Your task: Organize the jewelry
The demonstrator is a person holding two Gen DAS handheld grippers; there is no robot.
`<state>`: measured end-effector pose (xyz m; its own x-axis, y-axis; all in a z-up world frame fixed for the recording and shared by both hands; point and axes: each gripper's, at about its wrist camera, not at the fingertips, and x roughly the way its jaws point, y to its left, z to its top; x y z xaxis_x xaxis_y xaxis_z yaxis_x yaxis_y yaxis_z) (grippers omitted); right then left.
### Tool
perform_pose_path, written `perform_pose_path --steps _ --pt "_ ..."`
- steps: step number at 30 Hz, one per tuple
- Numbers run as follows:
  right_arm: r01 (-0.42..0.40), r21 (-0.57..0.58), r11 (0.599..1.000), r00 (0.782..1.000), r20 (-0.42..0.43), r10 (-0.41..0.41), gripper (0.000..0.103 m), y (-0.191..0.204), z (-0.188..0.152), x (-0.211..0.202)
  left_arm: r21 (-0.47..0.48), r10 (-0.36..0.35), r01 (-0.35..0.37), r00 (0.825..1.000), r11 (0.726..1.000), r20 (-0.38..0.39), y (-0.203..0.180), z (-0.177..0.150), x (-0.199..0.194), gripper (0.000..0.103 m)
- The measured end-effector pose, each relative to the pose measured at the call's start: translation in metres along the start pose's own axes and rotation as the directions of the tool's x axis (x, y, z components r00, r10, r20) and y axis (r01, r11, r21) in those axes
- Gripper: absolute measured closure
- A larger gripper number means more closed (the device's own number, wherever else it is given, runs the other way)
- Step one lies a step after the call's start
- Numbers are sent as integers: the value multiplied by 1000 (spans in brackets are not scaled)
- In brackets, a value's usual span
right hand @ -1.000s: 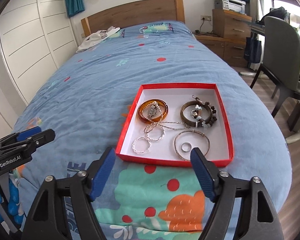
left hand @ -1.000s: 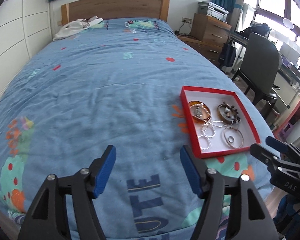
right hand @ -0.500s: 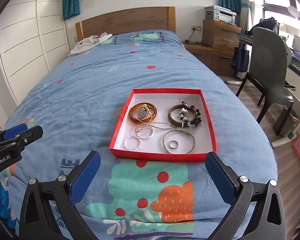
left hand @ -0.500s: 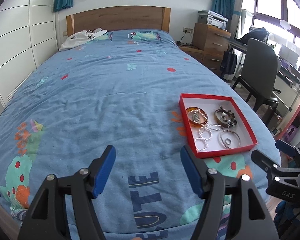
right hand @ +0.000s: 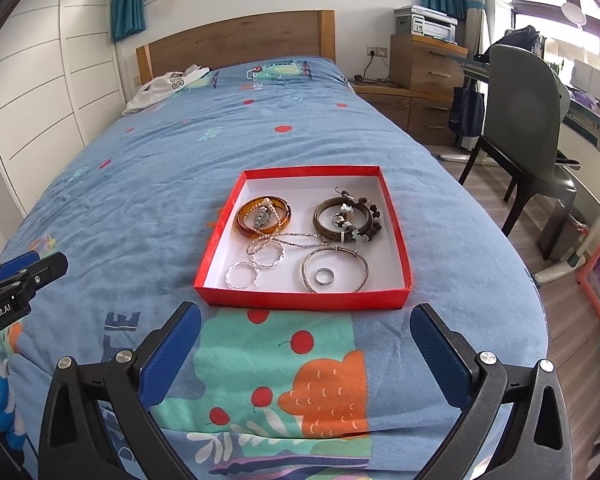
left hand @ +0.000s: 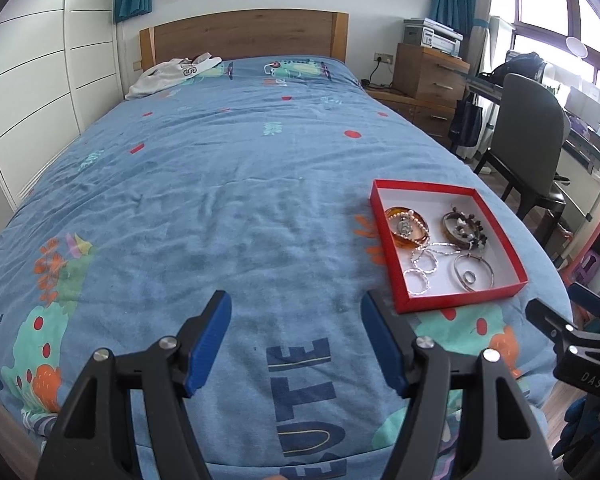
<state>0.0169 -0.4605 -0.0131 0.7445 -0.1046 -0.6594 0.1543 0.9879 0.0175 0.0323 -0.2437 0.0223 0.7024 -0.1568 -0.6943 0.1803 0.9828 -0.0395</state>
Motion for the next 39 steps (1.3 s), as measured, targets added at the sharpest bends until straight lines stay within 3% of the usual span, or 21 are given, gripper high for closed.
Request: perform_pose_path --steps 39 --pt "10 -1 1000 999 -36 -10 1 -10 -6 21 15 1 0 999 1000 -44 5 -12 27 37"
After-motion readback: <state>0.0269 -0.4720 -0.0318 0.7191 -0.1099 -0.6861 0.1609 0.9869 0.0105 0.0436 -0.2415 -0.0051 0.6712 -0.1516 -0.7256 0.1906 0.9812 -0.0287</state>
